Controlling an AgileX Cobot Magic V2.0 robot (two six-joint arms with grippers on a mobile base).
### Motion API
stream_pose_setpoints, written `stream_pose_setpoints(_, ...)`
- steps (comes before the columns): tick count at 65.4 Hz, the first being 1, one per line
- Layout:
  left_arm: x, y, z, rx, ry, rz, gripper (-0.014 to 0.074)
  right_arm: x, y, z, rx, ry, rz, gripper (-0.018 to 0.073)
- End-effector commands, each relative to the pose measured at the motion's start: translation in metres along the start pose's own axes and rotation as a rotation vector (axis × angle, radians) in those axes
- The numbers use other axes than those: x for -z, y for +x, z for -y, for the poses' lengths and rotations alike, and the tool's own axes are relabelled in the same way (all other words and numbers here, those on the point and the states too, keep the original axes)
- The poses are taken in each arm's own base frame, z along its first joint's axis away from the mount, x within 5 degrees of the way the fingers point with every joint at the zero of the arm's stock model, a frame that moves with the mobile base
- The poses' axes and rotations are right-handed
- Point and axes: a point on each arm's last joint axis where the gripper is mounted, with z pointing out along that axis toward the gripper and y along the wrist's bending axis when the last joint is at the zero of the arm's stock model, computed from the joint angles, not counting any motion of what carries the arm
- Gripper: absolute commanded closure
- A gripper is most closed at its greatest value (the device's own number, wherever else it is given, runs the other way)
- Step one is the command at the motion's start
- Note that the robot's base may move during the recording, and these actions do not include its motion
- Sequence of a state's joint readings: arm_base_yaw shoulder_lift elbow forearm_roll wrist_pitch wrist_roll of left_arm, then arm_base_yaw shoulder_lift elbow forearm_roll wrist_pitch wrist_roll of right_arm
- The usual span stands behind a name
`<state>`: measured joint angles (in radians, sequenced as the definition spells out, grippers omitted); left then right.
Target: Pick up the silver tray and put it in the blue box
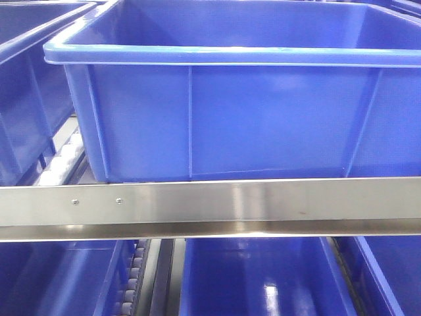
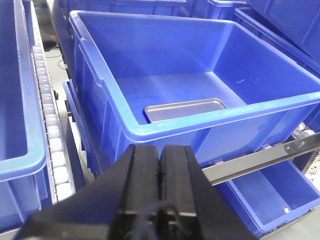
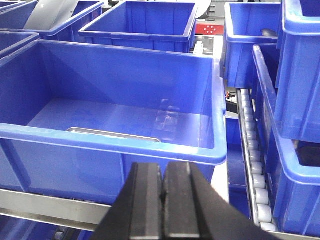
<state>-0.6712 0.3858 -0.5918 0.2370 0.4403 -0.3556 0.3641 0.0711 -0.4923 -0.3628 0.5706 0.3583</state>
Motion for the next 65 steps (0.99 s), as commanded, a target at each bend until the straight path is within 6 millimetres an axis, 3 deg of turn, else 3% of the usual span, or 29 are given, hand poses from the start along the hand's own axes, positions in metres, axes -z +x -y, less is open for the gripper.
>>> stream_pose_setpoints(1,0.002,-0.015,0.004,-0.004,0.035,0.097,0.0701,0.001,-0.014,-0.002,0.030,-0.013,0.090,0.0510)
stream_pose_setpoints(18,0.006,-0.005,-0.003,0.010,-0.034,0.097,0.0701,0.001,-0.014,-0.002,0.030,-0.013,0.090,0.0510)
stream_pose_setpoints(39,0.022,0.070,-0.024,-0.059,-0.327,0.328,0.0701,0.001,-0.014,-0.002,0.030,-0.013,0.090,0.0510)
stream_pose_setpoints(54,0.011,0.127,-0.041,-0.038,-0.462,0.327,0.0701,0.001,-0.014,-0.002,0.030,-0.013,0.090,0.0510)
stream_pose_setpoints(65,0.010,0.134,-0.045,-0.026,-0.508,0.313,0.0701,0.001,-0.014,-0.002,0.030,-0.013,0.090,0.0510)
